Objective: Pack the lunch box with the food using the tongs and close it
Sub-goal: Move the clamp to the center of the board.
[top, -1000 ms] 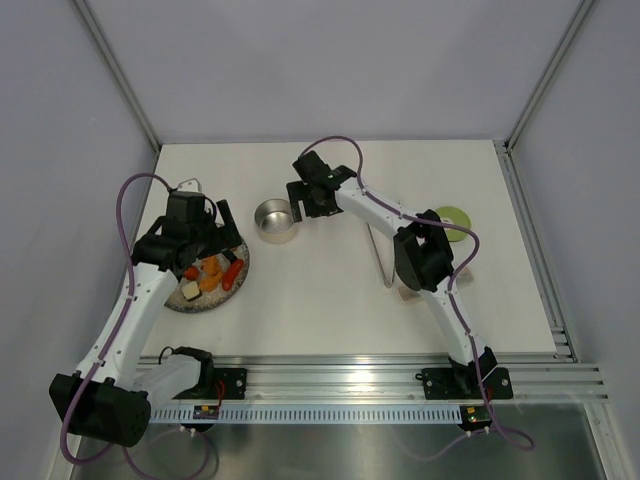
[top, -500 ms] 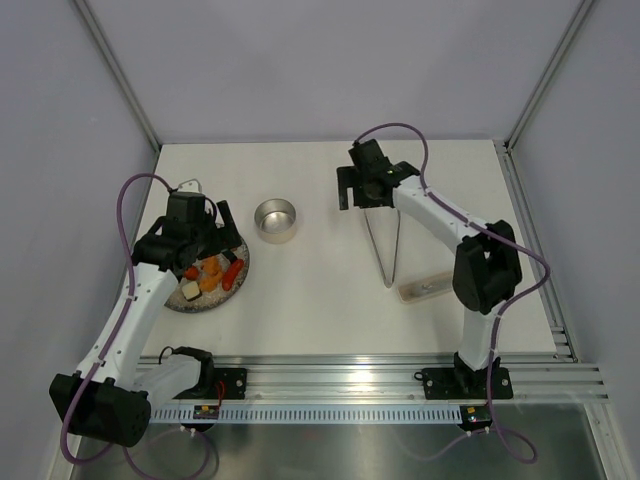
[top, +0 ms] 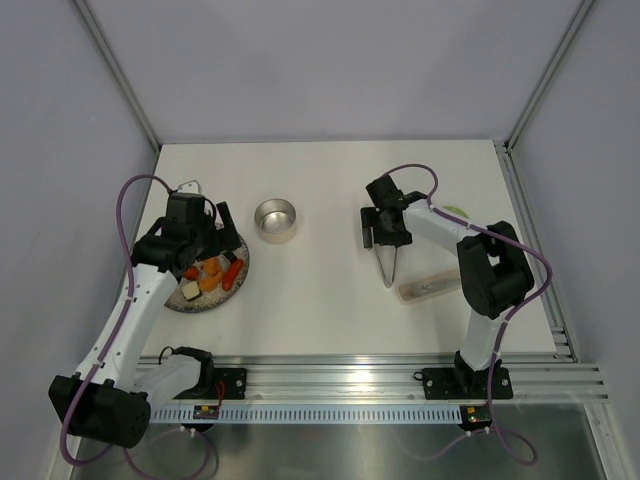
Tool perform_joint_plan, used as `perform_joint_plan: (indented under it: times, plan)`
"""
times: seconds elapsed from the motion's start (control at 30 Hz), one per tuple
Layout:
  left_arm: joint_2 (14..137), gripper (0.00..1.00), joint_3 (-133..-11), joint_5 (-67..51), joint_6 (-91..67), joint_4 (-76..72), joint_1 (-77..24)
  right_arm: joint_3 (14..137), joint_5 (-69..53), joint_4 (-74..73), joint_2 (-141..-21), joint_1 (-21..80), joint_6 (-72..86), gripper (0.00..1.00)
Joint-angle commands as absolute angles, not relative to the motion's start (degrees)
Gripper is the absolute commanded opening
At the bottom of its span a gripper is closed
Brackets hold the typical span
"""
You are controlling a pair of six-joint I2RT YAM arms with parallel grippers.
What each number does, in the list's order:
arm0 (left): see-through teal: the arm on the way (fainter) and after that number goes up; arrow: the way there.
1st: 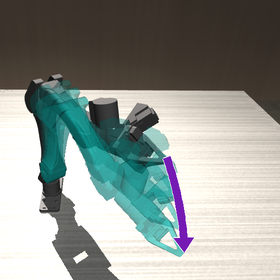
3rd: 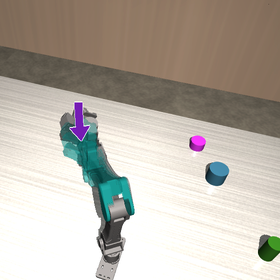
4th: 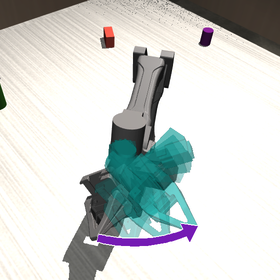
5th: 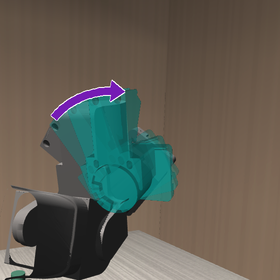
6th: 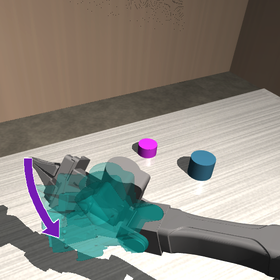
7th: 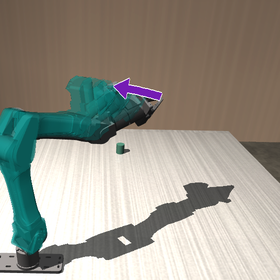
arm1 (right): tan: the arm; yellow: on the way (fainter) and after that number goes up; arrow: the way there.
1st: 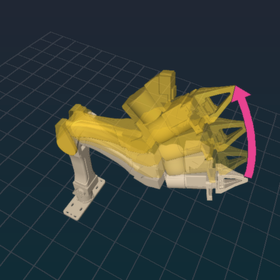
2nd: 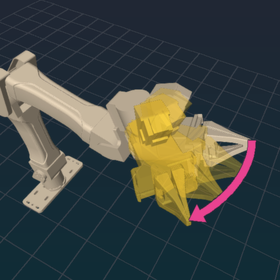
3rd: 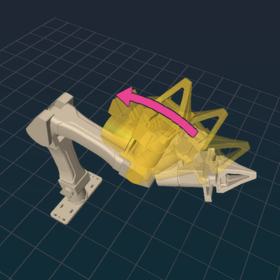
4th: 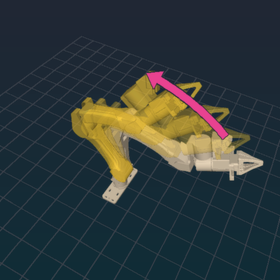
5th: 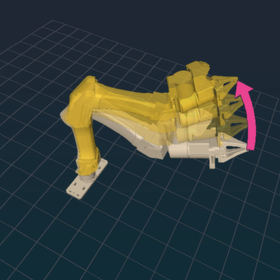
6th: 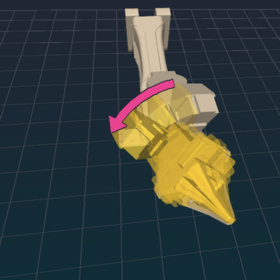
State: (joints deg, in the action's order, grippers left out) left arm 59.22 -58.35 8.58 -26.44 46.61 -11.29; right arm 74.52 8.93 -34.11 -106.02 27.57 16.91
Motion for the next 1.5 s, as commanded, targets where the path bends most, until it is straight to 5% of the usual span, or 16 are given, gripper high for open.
perform_joint_plan:
  times: [0.0,0.67,1.07,1.27,1.47]
  plan:
    - [58.62,0.99,-57.66,8.26,-26.02,44.65,-10.90,73.57,6.68,-30.68,-103.62,28.04,17.67,0.78]
    - [59.15,0.99,-57.66,7.91,-26.28,44.39,-10.90,78.84,3.09,-32.43,-108.99,36.29,19.24,0.18]
    - [59.94,0.99,-57.04,6.94,-25.93,43.86,-10.90,86.65,-3.69,-27.77,-114.43,45.60,34.89,0.20]
    - [60.21,0.99,-56.87,6.86,-25.31,44.56,-10.90,89.21,-1.86,-27.95,-114.62,47.55,35.08,0.37]
    - [59.94,0.99,-57.22,7.37,-24.70,44.65,-12.82,86.41,9.57,-32.69,-107.50,45.71,31.56,0.64]
